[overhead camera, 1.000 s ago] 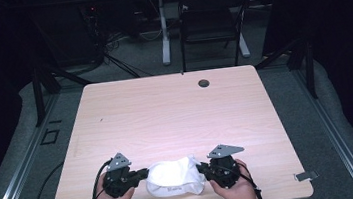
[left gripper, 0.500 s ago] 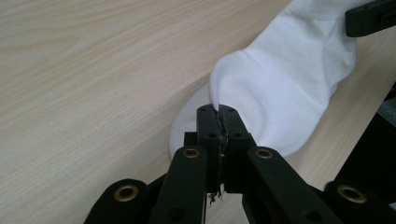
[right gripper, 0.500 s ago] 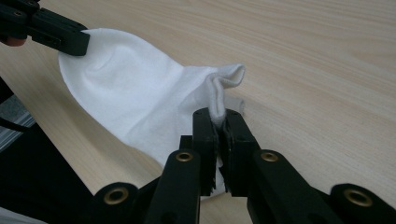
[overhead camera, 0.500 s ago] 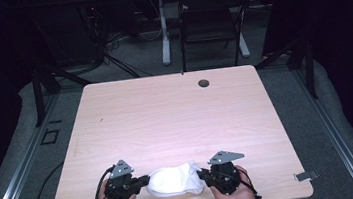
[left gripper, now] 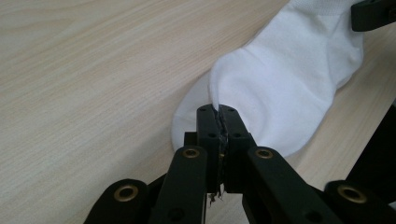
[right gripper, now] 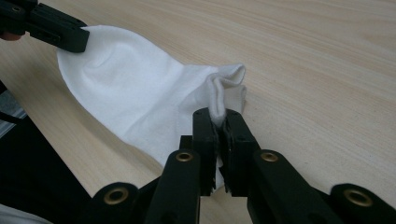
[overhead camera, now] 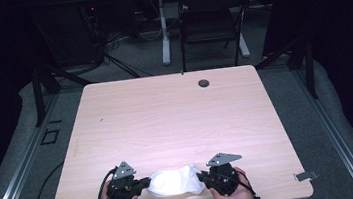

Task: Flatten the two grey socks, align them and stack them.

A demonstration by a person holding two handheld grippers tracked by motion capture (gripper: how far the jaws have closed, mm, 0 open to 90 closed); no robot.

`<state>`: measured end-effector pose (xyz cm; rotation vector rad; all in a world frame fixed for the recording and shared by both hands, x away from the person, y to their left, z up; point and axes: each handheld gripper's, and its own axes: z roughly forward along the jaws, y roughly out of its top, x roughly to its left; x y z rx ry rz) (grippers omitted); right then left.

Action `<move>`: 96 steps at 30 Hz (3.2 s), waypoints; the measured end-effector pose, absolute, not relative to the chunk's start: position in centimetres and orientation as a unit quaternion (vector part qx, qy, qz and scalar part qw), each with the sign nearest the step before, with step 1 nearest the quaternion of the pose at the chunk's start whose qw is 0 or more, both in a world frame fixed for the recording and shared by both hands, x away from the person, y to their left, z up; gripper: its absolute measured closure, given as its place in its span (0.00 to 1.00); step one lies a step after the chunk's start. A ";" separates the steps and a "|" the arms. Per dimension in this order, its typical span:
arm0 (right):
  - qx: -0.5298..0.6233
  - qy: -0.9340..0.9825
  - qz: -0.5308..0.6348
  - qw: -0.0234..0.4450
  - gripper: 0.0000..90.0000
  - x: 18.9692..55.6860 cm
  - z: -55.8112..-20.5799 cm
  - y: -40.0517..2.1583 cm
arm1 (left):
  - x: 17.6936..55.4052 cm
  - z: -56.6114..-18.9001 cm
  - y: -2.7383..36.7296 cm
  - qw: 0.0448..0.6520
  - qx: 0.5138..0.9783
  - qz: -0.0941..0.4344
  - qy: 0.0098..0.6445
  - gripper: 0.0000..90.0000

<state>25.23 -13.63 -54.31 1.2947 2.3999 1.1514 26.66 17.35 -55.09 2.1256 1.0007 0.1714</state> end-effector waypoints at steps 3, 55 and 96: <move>0.439 0.806 0.387 0.089 0.95 25.3 -54.4 -13.7 | 26.7 -55.4 17.1 0.377 0.837 0.068 0.390 0.99; 0.410 0.828 0.371 0.093 0.86 25.1 -55.5 -12.7 | 26.5 -55.9 15.5 0.371 0.848 0.076 0.371 0.77; 0.428 0.824 0.361 0.086 0.80 25.9 -57.4 -12.0 | 25.9 -57.3 15.9 0.363 0.856 0.063 0.361 0.72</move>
